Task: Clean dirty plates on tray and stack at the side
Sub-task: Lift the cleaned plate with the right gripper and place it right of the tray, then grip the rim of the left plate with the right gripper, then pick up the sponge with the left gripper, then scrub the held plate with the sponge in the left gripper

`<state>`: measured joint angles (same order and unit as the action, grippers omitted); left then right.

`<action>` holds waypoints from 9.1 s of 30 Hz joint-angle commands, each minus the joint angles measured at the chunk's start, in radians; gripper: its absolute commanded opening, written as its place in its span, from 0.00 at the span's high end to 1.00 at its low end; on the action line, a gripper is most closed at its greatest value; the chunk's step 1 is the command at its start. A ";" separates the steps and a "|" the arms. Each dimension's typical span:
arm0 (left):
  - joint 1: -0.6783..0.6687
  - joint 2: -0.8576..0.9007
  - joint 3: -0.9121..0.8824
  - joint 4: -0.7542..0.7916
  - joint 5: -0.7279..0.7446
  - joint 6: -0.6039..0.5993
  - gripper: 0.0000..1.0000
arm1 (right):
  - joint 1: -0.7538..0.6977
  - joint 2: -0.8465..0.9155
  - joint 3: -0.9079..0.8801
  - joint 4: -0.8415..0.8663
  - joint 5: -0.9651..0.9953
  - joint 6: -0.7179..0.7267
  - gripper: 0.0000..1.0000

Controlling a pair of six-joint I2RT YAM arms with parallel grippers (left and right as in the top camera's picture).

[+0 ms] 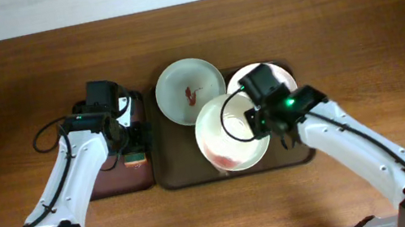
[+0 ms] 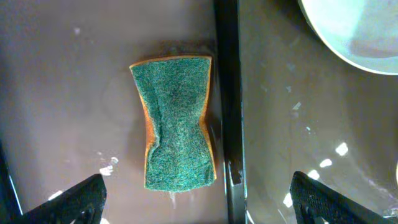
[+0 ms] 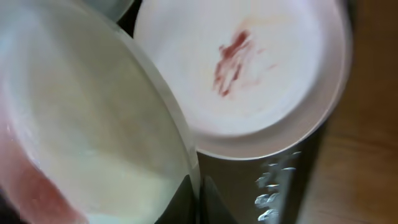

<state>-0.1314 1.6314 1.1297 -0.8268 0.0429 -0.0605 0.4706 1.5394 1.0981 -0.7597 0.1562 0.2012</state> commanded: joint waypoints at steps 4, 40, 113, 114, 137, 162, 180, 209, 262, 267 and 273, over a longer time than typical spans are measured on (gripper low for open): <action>0.003 -0.012 0.014 0.003 0.014 -0.002 0.07 | 0.235 -0.024 0.051 0.027 0.483 -0.006 0.96; 0.003 -0.012 0.014 0.003 0.014 -0.003 0.06 | -0.869 -0.014 0.050 -0.064 -0.120 0.249 0.96; 0.003 -0.010 -0.017 0.060 0.014 -0.002 0.16 | -0.013 0.346 0.063 0.014 -0.294 0.352 0.96; 0.003 -0.010 -0.038 0.079 0.013 -0.002 0.21 | -0.013 0.346 0.063 0.014 -0.294 0.352 0.96; 0.003 0.071 -0.196 0.290 -0.095 -0.085 0.54 | -0.013 0.346 0.063 0.014 -0.302 0.352 0.96; 0.003 -0.454 -0.193 0.258 -0.171 -0.060 1.00 | -0.013 0.346 0.063 0.011 -0.302 0.352 0.96; 0.003 -0.503 -0.193 0.547 -0.224 -0.028 1.00 | -0.013 0.346 0.063 0.011 -0.302 0.352 0.96; 0.003 -0.492 -0.193 0.518 -0.217 -0.507 1.00 | -0.013 0.346 0.063 0.013 -0.302 0.352 0.96; -0.233 0.372 0.029 0.189 0.793 -0.042 1.00 | -0.013 0.346 0.063 0.011 -0.302 0.352 0.96; -0.233 0.372 0.029 0.163 0.483 -0.068 1.00 | -0.013 0.346 0.063 0.011 -0.302 0.353 0.96; -0.232 0.369 0.031 0.152 0.175 -0.126 1.00 | -0.013 0.346 0.063 0.011 -0.302 0.352 0.96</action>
<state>-0.3794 1.9732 1.1721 -0.6765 0.5400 -0.1692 0.4637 1.8950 1.1725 -0.7376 -0.1982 0.5640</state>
